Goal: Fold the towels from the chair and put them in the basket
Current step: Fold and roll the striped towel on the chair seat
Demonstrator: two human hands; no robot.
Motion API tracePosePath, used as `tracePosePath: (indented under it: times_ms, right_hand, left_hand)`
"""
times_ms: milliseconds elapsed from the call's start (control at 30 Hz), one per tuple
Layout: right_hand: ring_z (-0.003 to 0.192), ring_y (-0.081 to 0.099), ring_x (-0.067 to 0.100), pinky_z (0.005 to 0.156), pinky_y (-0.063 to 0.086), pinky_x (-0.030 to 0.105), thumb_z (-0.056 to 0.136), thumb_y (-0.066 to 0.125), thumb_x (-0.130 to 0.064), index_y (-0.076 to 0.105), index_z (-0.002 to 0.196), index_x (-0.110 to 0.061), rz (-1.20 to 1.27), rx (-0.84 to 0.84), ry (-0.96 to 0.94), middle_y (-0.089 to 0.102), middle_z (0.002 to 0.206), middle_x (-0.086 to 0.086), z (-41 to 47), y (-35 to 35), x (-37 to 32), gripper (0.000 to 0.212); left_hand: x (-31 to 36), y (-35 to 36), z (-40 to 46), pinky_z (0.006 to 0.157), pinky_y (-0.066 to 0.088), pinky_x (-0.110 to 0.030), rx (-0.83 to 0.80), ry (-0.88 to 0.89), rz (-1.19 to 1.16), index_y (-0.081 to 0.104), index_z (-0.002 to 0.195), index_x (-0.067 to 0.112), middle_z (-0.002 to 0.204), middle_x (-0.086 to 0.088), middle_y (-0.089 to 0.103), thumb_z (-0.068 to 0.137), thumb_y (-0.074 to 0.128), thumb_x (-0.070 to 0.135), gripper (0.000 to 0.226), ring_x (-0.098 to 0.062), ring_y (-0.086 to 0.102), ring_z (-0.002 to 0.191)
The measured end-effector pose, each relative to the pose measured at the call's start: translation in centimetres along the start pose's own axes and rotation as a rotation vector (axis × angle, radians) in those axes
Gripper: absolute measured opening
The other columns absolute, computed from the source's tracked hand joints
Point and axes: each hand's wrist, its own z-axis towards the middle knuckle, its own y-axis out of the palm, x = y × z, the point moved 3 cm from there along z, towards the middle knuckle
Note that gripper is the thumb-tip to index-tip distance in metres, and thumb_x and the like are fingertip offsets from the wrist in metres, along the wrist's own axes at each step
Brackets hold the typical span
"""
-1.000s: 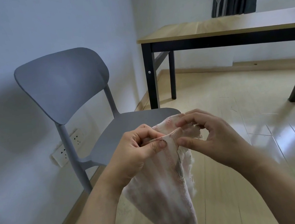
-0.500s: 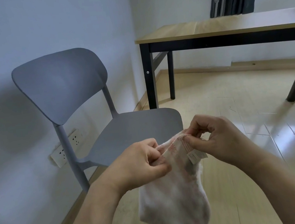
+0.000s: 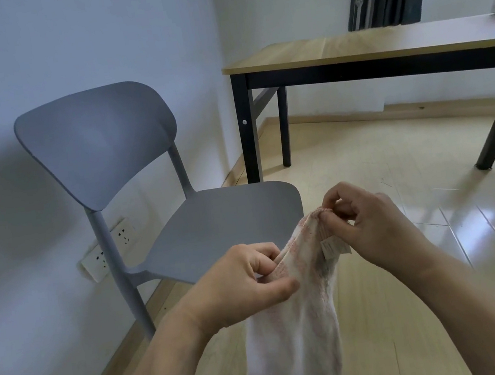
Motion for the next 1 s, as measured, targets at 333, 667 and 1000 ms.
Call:
tracePosePath:
  times_ms: [333, 667, 1000]
  right_hand:
    - [0.080, 0.062, 0.017, 0.072, 0.049, 0.026, 0.096, 0.047, -0.010, 0.067, 0.101, -0.015, -0.196, 0.109, 0.134, 0.067, 0.085, -0.002, 0.4, -0.1, 2.0, 0.021]
    - [0.082, 0.055, 0.018, 0.070, 0.035, 0.023, 0.096, 0.045, -0.008, 0.062, 0.098, -0.012, -0.208, 0.362, 0.098, 0.061, 0.085, -0.002, 0.4, -2.1, -0.1, 0.017]
    - [0.076, 0.053, -0.003, 0.060, 0.039, 0.004, 0.094, 0.049, -0.009, 0.058, 0.091, -0.018, -0.003, 0.331, 0.111, 0.059, 0.082, -0.013, 0.6, -3.9, -2.0, 0.014]
  left_hand:
    - [-0.2, 0.4, -0.1, 0.054, 0.038, -0.021, 0.024, -0.061, 0.317, 0.044, 0.050, 0.007, 0.077, 0.010, 0.040, 0.082, 0.068, 0.036, 0.050, -0.005, 0.040, 0.057]
    - [0.7, -3.4, -1.0, 0.061, 0.046, -0.027, 0.641, 0.149, 0.770, 0.054, 0.069, 0.017, 0.076, 0.006, 0.054, 0.091, 0.049, 0.029, 0.026, -0.013, 0.049, 0.067]
    - [1.7, -5.3, -2.6, 0.055, 0.051, -0.023, 0.937, 0.221, 0.191, 0.053, 0.095, 0.021, 0.074, 0.004, 0.059, 0.090, 0.065, 0.014, 0.015, -0.015, 0.057, 0.062]
